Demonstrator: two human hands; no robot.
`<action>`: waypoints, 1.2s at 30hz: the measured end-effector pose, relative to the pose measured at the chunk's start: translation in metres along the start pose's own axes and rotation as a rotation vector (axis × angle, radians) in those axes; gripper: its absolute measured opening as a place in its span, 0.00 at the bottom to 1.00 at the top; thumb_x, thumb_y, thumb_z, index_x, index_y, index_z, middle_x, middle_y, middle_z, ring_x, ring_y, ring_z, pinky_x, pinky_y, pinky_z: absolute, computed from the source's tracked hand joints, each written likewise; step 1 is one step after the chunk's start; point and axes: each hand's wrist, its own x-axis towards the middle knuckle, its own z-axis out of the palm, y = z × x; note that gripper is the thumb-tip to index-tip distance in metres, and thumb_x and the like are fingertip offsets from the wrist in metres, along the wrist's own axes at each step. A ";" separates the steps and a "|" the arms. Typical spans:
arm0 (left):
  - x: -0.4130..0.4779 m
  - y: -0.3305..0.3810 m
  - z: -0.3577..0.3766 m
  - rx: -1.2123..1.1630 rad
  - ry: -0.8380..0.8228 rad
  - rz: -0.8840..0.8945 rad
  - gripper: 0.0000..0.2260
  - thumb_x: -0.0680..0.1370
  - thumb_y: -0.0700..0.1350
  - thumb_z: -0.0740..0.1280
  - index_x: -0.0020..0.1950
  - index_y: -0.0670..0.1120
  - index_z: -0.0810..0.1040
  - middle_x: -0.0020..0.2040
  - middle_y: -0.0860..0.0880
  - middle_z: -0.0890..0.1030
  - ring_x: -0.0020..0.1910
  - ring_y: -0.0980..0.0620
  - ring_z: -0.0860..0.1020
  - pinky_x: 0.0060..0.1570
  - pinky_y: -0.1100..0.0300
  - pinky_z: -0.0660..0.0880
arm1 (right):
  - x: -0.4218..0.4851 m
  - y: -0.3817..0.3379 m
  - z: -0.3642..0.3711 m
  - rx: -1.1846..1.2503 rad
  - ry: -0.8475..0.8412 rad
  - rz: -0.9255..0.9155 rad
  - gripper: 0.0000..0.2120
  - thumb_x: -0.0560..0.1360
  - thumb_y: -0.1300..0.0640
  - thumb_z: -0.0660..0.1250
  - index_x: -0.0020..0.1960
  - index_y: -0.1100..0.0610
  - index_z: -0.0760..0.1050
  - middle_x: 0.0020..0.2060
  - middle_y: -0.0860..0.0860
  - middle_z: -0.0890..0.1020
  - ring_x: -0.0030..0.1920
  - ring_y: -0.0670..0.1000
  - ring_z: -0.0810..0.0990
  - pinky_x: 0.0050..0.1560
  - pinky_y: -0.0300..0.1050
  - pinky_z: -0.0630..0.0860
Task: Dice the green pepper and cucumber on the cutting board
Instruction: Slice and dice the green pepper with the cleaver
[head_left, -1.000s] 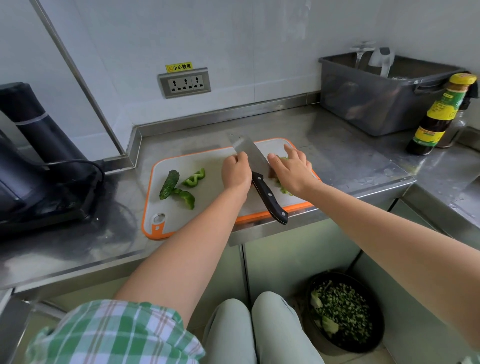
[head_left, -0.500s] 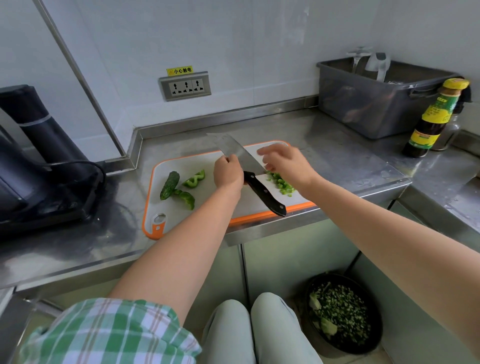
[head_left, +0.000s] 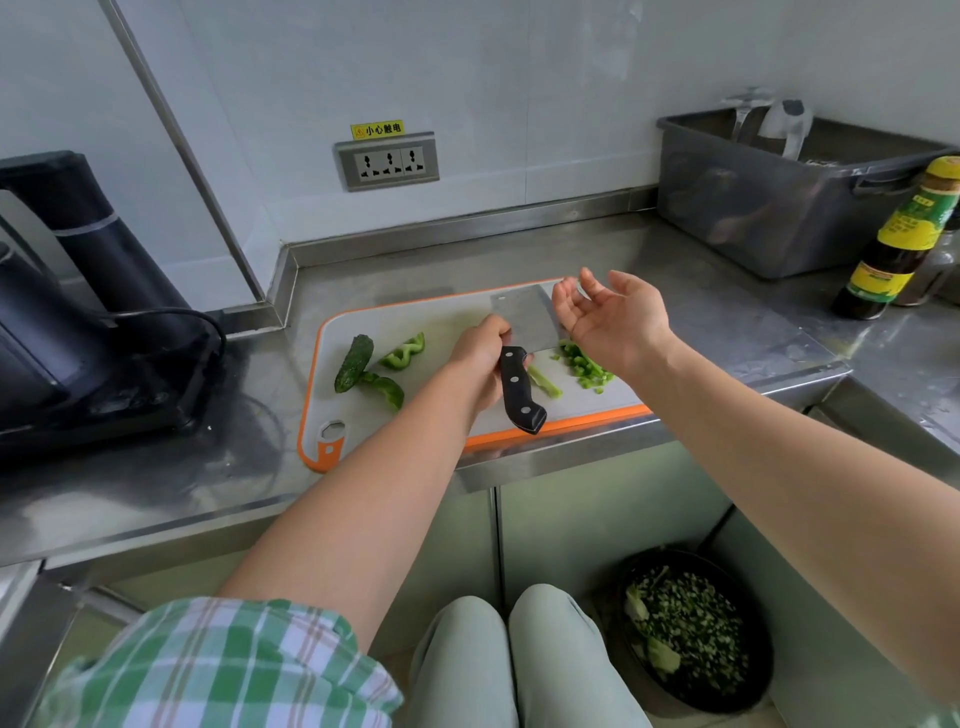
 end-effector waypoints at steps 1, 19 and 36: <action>0.000 0.001 -0.001 -0.005 0.001 0.002 0.06 0.80 0.40 0.57 0.48 0.40 0.71 0.44 0.41 0.75 0.24 0.50 0.74 0.19 0.70 0.66 | -0.001 -0.001 0.000 -0.009 0.007 0.011 0.17 0.82 0.54 0.52 0.45 0.65 0.73 0.46 0.61 0.75 0.45 0.56 0.78 0.41 0.48 0.82; 0.010 0.002 -0.002 0.010 0.257 0.123 0.09 0.78 0.41 0.58 0.39 0.44 0.71 0.42 0.42 0.77 0.37 0.45 0.77 0.42 0.50 0.78 | 0.000 -0.008 -0.012 -0.839 0.091 -0.207 0.11 0.79 0.60 0.58 0.56 0.61 0.77 0.53 0.57 0.78 0.53 0.55 0.78 0.55 0.50 0.78; 0.005 0.007 0.004 -0.015 0.349 0.149 0.05 0.81 0.40 0.56 0.50 0.40 0.70 0.48 0.41 0.75 0.30 0.49 0.75 0.17 0.65 0.72 | 0.005 -0.003 -0.039 -1.956 -0.079 -0.406 0.18 0.82 0.48 0.51 0.65 0.44 0.76 0.76 0.45 0.56 0.75 0.51 0.47 0.73 0.57 0.44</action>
